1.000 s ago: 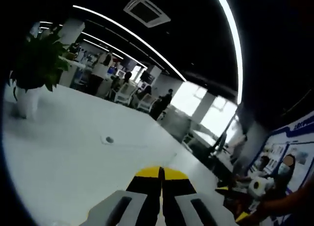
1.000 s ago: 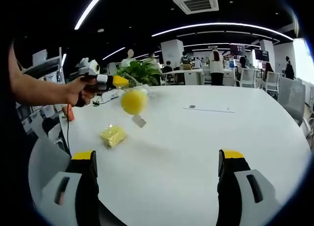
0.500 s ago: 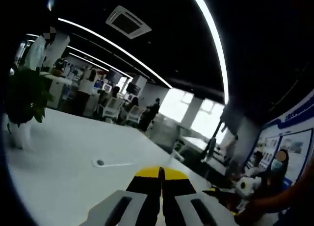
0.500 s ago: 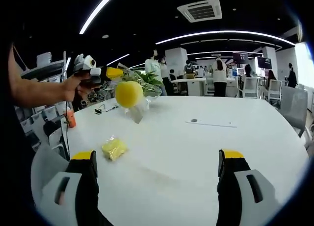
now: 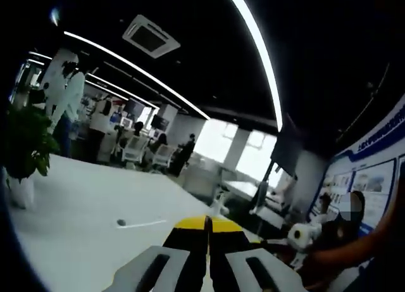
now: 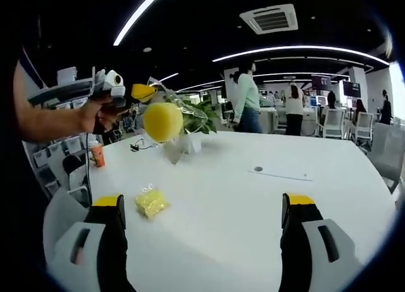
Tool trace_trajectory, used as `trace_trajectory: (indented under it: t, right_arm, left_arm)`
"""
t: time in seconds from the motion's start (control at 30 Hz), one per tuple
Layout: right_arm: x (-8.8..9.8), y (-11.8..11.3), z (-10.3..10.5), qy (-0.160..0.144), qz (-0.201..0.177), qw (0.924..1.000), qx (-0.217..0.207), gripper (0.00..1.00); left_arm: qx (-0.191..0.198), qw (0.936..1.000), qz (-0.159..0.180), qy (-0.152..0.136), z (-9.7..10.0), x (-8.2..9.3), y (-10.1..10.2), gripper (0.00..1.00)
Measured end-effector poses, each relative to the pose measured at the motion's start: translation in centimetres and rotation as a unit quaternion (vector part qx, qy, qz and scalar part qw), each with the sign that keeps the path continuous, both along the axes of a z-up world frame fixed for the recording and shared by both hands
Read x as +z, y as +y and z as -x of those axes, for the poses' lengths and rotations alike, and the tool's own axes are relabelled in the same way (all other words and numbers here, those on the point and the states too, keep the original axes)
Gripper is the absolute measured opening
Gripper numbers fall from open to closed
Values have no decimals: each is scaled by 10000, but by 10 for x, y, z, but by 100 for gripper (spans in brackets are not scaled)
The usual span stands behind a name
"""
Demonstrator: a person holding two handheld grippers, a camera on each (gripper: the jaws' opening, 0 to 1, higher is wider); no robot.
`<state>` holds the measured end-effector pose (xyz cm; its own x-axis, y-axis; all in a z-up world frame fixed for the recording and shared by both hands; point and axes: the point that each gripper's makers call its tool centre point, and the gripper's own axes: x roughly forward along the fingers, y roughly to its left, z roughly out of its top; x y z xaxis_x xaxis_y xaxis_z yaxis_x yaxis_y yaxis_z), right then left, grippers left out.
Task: Compare the silicone blocks by pressing each to a similar depth, holding the contact briefly, and releasing to observe deformation and rebound differences across the visible hardness samples.
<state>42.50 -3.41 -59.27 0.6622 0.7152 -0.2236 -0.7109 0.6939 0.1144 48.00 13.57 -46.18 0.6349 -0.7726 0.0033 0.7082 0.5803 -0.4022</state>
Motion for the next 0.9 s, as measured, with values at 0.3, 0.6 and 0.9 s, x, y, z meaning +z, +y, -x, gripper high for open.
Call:
trace_trajectory:
  t: [0.3, 0.6, 0.9]
  right_arm:
    - [16, 11, -9, -155, 33, 9996, 229, 96]
    - [41, 49, -12, -213, -350, 9959, 804, 96]
    - [68, 74, -16, -368, -677, 9909, 1106, 96]
  left_arm:
    - [-75, 9999, 34, -72, 10, 9, 0, 0]
    - [-246, 9996, 81, -87, 21, 12, -5, 0]
    - [-676, 9973, 229, -166, 40, 22, -21, 0]
